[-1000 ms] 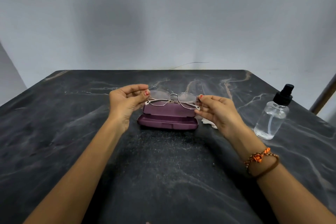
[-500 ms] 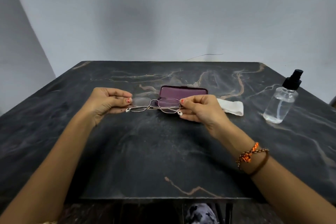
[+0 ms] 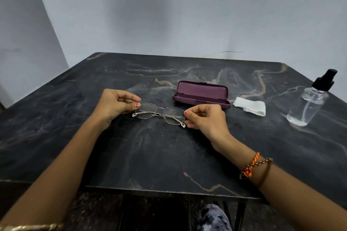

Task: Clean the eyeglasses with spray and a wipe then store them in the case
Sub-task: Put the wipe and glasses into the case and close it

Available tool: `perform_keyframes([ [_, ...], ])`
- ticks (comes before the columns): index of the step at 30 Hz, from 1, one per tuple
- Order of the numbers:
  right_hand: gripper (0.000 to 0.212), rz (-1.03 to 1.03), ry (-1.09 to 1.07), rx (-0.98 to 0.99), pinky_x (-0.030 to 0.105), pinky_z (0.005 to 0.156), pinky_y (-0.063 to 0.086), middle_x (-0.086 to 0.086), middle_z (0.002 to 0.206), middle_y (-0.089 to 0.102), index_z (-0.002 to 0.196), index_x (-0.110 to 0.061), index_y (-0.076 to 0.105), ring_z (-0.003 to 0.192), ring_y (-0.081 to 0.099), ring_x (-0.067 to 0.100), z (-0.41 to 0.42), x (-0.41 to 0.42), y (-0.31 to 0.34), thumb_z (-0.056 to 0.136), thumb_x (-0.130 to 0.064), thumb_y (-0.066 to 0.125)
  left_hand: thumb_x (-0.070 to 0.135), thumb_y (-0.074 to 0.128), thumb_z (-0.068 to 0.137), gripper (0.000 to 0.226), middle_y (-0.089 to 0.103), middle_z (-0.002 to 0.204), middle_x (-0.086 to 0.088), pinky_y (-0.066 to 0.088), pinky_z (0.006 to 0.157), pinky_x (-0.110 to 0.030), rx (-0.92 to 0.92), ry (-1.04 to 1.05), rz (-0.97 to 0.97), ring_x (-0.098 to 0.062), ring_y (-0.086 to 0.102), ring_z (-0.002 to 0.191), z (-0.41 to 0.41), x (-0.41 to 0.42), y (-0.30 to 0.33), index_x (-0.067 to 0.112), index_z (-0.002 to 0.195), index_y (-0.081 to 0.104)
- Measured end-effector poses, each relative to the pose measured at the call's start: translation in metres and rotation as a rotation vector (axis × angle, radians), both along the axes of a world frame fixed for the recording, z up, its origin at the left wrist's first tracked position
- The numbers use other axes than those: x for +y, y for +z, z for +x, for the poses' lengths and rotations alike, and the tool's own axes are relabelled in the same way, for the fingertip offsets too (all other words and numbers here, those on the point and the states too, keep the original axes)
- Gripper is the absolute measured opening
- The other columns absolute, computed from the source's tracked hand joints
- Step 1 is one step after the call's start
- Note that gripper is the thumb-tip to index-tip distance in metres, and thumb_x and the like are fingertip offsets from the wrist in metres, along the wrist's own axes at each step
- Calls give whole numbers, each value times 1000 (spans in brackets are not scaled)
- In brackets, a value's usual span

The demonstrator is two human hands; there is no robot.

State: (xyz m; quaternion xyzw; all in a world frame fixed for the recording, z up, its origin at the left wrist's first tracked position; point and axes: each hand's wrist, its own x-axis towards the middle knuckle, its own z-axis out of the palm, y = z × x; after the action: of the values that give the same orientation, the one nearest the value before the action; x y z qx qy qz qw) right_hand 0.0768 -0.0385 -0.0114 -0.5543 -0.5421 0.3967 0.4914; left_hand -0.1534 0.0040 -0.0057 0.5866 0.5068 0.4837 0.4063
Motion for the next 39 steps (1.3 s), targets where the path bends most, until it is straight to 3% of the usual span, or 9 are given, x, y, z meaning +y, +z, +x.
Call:
perform_keyframes([
  [11,16,56,-16,-69,21,60,57,-3,61,65,66,-20,65,53,64,5,-1,-1,-3,81,-15,67,-12,64,67,22,71,56,8,53,59,-10,-25,5,-49,-2,66,59,-1,-3,2,7,77,66],
  [15,10,99,-34,-131,31,66,60,-4,63,66,71,-18,65,57,66,8,-2,-4,-1,81,-20,65,-6,67,70,17,70,56,10,54,59,-12,-49,58,-48,-2,66,58,1,-3,1,10,75,66],
  [20,20,375,-161,-481,37,73,54,0,89,66,94,-13,64,67,62,11,2,-15,8,82,-28,62,10,69,75,13,67,82,-3,46,66,-5,202,490,403,8,58,62,20,-12,9,7,87,69],
  [23,28,591,-266,-522,33,68,52,6,114,51,105,-13,59,80,60,16,15,-15,21,81,-25,62,8,66,78,13,62,89,-5,44,66,-1,233,449,678,12,56,72,46,-23,31,5,90,68],
  [26,25,679,-356,-458,22,69,44,10,115,44,103,-11,59,87,52,13,37,-8,38,79,-20,61,9,65,79,13,61,89,-3,45,61,-1,198,372,757,2,57,73,85,-30,51,6,91,67],
  [30,8,584,-420,-383,20,72,44,7,100,57,85,-11,65,77,52,8,79,8,53,80,-12,59,10,65,78,10,65,73,6,51,63,-14,15,239,592,5,57,60,142,-26,64,17,85,68],
  [33,8,486,-503,-292,16,66,46,0,78,65,75,-18,64,64,55,4,109,21,55,78,-13,59,12,64,78,14,65,65,3,54,64,-30,42,70,393,-10,61,58,184,-15,58,25,73,67],
  [37,10,276,-453,-482,28,76,50,8,79,73,81,-11,72,73,64,15,132,34,41,77,-15,64,18,64,80,8,68,68,-4,58,71,-43,144,19,257,-21,66,67,222,1,40,15,76,70],
  [39,14,178,-386,-594,29,76,50,9,82,74,84,-12,73,82,67,20,136,37,31,75,-20,68,23,61,83,18,69,65,-8,57,70,-46,151,24,248,-24,67,65,230,6,35,10,73,69],
])
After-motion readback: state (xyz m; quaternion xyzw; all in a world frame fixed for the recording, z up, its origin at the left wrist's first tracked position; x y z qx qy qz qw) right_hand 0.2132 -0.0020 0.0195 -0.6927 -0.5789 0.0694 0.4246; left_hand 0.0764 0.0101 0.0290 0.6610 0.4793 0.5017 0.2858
